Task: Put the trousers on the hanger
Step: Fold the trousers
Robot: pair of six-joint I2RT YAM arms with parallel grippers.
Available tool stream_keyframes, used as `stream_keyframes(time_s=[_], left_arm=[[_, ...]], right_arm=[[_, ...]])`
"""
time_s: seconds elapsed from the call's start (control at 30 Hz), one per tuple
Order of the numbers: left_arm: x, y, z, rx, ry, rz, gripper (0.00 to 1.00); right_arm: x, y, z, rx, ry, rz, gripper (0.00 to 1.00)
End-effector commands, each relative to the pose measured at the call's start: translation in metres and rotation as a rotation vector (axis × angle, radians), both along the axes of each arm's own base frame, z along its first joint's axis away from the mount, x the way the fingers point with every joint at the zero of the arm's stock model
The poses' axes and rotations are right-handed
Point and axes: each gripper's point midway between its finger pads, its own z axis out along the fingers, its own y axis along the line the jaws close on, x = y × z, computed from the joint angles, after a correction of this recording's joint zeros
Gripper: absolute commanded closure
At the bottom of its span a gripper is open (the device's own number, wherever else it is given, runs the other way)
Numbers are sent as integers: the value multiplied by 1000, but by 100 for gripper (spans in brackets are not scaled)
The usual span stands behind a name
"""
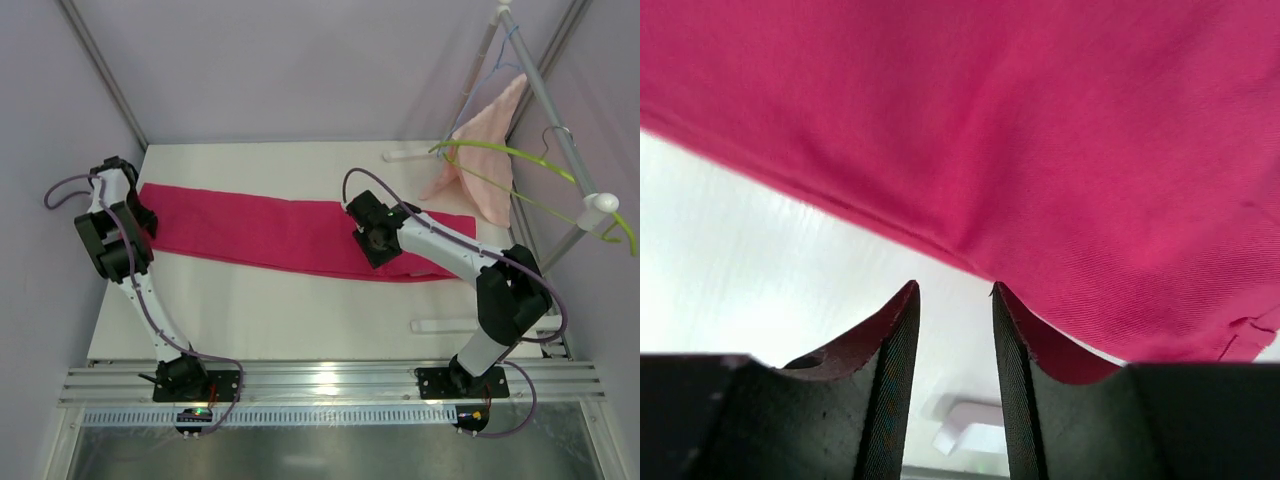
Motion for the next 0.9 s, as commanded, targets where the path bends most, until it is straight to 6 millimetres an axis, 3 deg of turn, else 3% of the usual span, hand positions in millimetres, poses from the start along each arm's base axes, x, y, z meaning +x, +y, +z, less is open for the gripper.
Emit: stream_keyframes(time_s=[0.0, 0.03, 0.1, 0.13, 0.2, 0.23, 0.3, 0.43, 0.5, 0.6, 0.77, 0.83, 0.87], left_arm=[[28, 36, 56, 178, -226, 25, 55], [30, 28, 71, 175, -267, 14, 54], [29, 8, 69, 159, -281, -30, 54], [29, -2, 79, 160, -311, -50, 53], [36, -26, 84, 148, -345, -91, 53], [30, -37, 85, 144, -345, -108, 53], [31, -58, 84, 132, -361, -133, 52], [30, -77, 79, 127, -359, -151, 51], [34, -88, 77, 96, -383, -165, 50], [43, -123, 79, 59, -411, -263, 50], [44, -203, 68, -84, -432, -444, 49], [37, -210, 58, -94, -419, -454, 49], [33, -232, 54, -132, -419, -496, 49]], right_arm=[[39, 5, 43, 62, -212, -198, 61], [52, 4, 50, 53, -272, -223, 61], [71, -16, 52, -52, -372, -278, 60], [82, -24, 54, -76, -396, -314, 60], [95, -35, 42, -144, -410, -343, 60], [101, -38, 38, -145, -411, -357, 60], [103, -37, 16, -168, -370, -342, 60], [83, -30, -23, -132, -258, -343, 60], [72, -29, -33, -115, -231, -349, 60], [50, -30, -49, -96, -190, -357, 60], [31, -23, -37, -56, -174, -394, 61], [23, -11, -37, 21, -125, -395, 61], [20, -5, -36, 56, -111, -400, 61]])
